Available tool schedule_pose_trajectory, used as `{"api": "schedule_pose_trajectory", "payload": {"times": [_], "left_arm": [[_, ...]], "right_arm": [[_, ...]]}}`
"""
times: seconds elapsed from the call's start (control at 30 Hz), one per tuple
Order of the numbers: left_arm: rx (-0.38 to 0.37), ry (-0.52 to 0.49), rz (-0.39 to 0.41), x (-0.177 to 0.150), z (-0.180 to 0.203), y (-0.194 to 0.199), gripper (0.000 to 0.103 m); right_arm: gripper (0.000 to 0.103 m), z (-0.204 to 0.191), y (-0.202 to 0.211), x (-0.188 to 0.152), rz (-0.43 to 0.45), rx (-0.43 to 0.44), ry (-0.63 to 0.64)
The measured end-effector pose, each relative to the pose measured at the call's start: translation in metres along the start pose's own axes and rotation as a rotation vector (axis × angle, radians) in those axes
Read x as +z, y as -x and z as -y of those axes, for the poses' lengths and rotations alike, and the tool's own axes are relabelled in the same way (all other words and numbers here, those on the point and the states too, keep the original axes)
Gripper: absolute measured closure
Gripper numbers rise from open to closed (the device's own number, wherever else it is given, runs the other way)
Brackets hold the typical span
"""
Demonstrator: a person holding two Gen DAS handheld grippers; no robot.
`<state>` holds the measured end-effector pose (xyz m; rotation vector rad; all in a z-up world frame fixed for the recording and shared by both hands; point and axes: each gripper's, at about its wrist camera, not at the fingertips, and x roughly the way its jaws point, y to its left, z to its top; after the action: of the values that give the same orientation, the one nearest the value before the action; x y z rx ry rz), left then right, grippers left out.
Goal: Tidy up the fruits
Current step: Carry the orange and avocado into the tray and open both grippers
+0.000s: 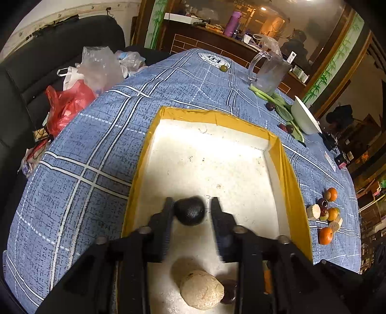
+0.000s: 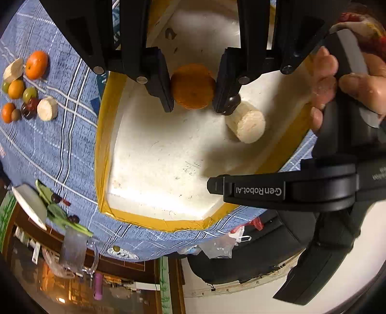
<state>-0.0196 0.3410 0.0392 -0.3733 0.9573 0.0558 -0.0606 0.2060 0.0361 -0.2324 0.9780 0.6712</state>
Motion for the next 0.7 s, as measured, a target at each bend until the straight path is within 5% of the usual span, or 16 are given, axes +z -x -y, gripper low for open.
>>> {"api": "schedule_pose_trajectory", "payload": {"times": [0.07,0.17,0.3,0.4,0.7], "left_arm": [[0.002,0.004,0.018,-0.001,-0.001,0.004,0.048],[0.002,0.008,0.041,-0.001,-0.001,0.014,0.046],[-0.021,-0.007,0.067,-0.005,0.008,0.032,0.045],[-0.058,-0.033,0.103,-0.009,0.021,0.049,0.032],[-0.253,-0.182,0.108,-0.028,0.128,0.095,0.032]], "right_arm": [[0.061,-0.002,-0.001,0.0,0.01,-0.018,0.014],[0.05,0.001,0.003,0.0,0.023,-0.014,-0.002],[0.05,0.005,0.022,-0.001,0.06,-0.022,-0.024],[0.05,0.016,0.057,-0.009,0.13,-0.054,-0.06],[0.05,0.093,0.185,-0.048,0.299,-0.174,-0.228]]}}
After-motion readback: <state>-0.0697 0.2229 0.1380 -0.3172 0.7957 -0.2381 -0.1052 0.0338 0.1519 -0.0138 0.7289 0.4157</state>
